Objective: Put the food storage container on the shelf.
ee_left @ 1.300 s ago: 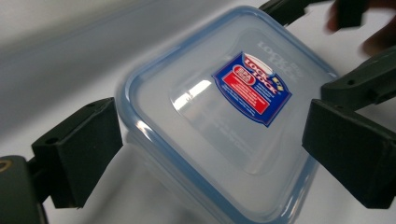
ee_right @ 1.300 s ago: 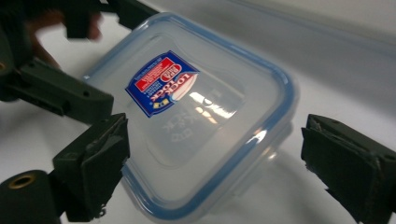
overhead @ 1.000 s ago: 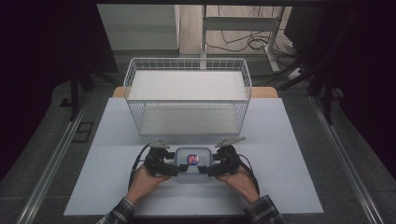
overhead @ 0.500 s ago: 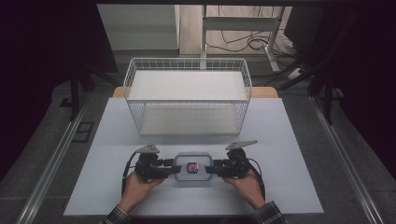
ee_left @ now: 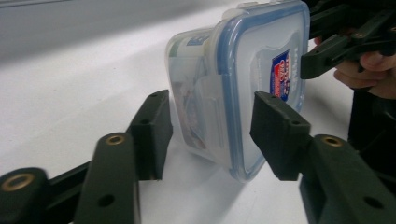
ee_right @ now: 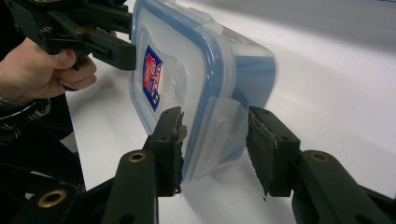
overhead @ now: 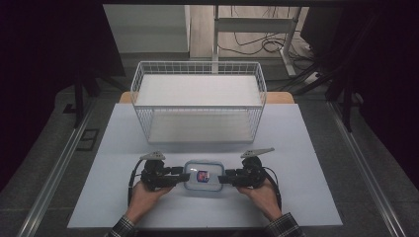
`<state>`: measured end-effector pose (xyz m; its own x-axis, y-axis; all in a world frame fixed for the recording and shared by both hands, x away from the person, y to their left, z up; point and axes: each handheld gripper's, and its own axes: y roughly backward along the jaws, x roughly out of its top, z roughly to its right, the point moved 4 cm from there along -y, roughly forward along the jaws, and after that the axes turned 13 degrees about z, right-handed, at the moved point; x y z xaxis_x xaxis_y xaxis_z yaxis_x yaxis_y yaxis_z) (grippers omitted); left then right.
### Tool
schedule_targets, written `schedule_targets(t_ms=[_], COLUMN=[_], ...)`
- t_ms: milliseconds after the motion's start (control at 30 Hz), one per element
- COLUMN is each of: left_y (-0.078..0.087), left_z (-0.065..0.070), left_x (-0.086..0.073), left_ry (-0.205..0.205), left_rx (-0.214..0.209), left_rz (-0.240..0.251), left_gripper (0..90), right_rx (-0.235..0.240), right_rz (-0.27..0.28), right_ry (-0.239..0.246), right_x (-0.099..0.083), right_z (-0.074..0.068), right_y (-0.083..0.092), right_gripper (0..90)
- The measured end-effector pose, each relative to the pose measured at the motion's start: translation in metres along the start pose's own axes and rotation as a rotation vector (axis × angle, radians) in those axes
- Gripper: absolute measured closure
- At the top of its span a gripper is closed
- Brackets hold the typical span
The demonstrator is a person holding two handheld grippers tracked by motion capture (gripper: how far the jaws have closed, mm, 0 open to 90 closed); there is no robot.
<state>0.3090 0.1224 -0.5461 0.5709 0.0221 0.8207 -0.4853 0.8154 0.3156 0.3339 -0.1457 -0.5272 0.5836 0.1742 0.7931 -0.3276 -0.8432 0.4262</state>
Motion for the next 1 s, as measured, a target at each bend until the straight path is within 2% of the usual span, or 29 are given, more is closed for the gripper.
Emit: schedule_targets(t_ms=[33, 67, 100, 233, 333, 433, 467, 500, 567, 633, 667, 733, 833, 900, 967, 1000], left_y=[-0.001, -0.003, -0.003, 0.001, 0.002, 0.001, 0.0, -0.001, -0.003, -0.005, -0.004, -0.002, 0.001, 0.003, 0.003, 0.003], left_z=[0.001, 0.002, 0.002, 0.0, -0.001, -0.006, -0.008, -0.011, -0.011, -0.009, -0.009, -0.01, -0.011, -0.012, -0.013, -0.014], left_x=[-0.001, -0.003, -0.003, -0.002, -0.002, 0.0, 0.0, 0.001, 0.001, 0.001, 0.001, 0.001, -0.001, -0.002, -0.004, -0.004], left_ry=[0.001, -0.017, -0.017, -0.002, -0.002, 0.013, 0.013, 0.019, 0.008, -0.025, -0.023, -0.006, 0.014, 0.044, 0.074, 0.087], left_rx=[-0.019, -0.006, -0.007, -0.024, -0.037, -0.056, -0.054, -0.07, -0.104, -0.108, -0.11, -0.12, -0.135, -0.147, -0.144, -0.144], left_rz=[-0.016, -0.027, -0.022, -0.017, -0.03, -0.023, -0.026, -0.031, -0.021, -0.027, -0.028, -0.033, -0.035, -0.034, -0.028, -0.022], left_gripper=[52.4, 52.4, 50.9, 61.7, 63.7, 61.0, 54.1, 49.7, 51.1, 51.4, 51.4, 53.8, 55.8, 57.8, 58.0, 58.0], right_rx=[-0.002, -0.002, -0.004, -0.002, 0.006, 0.021, 0.024, 0.024, 0.027, 0.027, 0.027, 0.031, 0.011, -0.008, 0.01, 0.01], right_rz=[0.001, 0.001, 0.002, -0.005, -0.007, -0.007, -0.008, -0.014, -0.016, -0.026, -0.026, -0.02, 0.001, 0.029, 0.05, 0.05], right_ry=[-0.002, -0.002, -0.002, -0.014, -0.008, 0.01, 0.017, 0.035, 0.039, 0.058, 0.058, 0.057, 0.035, 0.005, -0.039, -0.039], right_x=[0.0, 0.0, 0.0, -0.001, 0.0, 0.001, 0.002, 0.002, 0.002, 0.003, 0.003, 0.002, 0.002, 0.001, -0.001, -0.001], right_z=[0.0, 0.0, -0.001, 0.001, 0.001, 0.001, 0.001, 0.0, 0.0, 0.0, 0.0, 0.001, 0.001, 0.002, 0.004, 0.004], right_y=[0.0, 0.0, 0.0, 0.0, 0.0, 0.0, 0.0, 0.0, -0.001, -0.001, -0.001, -0.001, -0.001, 0.0, 0.0, 0.0], right_gripper=[56.0, 56.0, 55.8, 55.8, 56.4, 57.5, 57.5, 57.7, 57.8, 57.7, 57.7, 57.9, 57.5, 60.7, 63.7, 63.7])
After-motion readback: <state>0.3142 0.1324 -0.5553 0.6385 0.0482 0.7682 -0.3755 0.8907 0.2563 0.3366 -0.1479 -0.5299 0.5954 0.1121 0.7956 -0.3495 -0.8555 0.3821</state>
